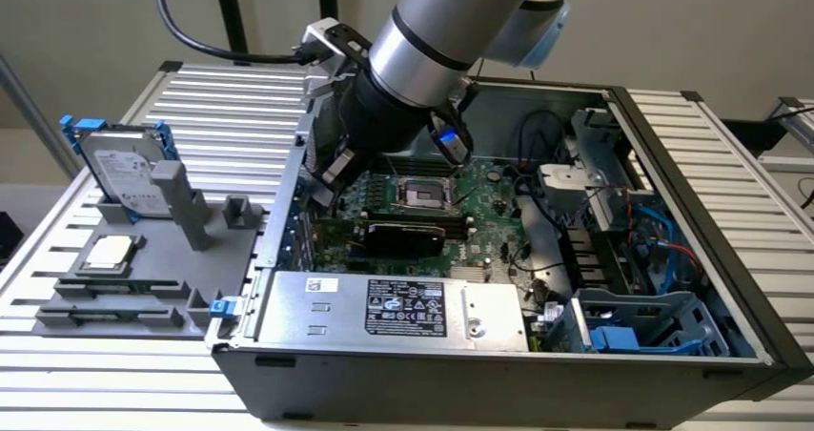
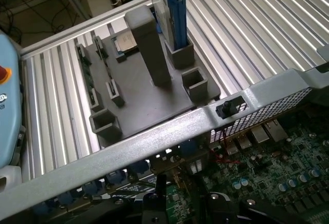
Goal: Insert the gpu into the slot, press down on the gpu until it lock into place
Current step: 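Press down on the gpu until it lock into place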
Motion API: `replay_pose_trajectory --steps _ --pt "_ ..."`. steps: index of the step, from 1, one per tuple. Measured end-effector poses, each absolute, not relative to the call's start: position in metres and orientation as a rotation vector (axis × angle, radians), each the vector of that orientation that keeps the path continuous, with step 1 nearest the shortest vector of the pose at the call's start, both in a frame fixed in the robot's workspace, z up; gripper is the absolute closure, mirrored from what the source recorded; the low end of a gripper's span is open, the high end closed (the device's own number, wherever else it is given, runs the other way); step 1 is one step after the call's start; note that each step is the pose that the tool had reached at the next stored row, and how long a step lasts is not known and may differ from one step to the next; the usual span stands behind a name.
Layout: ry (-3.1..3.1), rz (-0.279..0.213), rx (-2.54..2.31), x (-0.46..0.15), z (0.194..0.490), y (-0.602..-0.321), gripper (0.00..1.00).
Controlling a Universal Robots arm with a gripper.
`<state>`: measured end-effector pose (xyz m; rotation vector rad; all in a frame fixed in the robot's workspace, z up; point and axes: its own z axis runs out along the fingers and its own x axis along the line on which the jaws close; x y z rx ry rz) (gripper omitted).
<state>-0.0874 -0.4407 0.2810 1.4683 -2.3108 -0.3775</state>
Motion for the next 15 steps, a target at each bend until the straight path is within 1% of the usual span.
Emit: replay_pose_trajectory --steps 15 --pt "-2.308 -0.379 1.456 -0.0835 0.2814 -0.4428 0.67"
